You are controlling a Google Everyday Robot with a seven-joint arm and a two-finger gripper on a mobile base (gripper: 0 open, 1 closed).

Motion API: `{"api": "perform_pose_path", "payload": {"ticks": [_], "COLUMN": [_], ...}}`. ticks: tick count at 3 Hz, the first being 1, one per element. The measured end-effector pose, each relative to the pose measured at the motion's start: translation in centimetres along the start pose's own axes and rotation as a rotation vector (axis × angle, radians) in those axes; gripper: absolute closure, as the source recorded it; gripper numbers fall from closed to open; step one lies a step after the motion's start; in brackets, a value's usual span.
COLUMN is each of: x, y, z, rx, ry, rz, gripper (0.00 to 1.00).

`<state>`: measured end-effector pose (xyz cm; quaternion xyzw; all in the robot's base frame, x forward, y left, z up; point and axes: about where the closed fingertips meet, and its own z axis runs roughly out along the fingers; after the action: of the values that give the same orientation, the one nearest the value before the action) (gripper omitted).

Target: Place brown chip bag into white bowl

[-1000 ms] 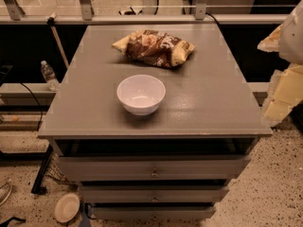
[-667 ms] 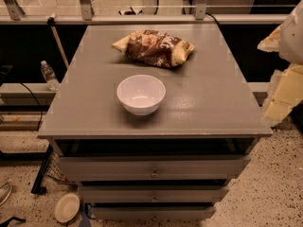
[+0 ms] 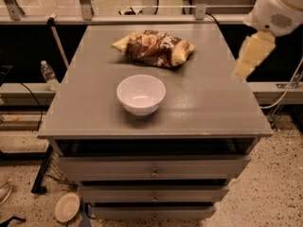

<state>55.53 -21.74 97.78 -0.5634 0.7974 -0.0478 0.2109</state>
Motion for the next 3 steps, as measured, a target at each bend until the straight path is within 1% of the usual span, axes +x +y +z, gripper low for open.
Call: {"api": "perform_pose_path", "payload": {"ticks": [1,2,3], "x": [-2.5,-2.5,-5.8], "y": [-5.8,-5.8,-7.0], "z": [4.7,4.7,6.3], "rx": [0.051,0.051,0.064], "ry": [-0.058,-0.058,-0.103], "rz": [0.133,0.133,0.081], "gripper": [0.00,0.00,0.00]}}
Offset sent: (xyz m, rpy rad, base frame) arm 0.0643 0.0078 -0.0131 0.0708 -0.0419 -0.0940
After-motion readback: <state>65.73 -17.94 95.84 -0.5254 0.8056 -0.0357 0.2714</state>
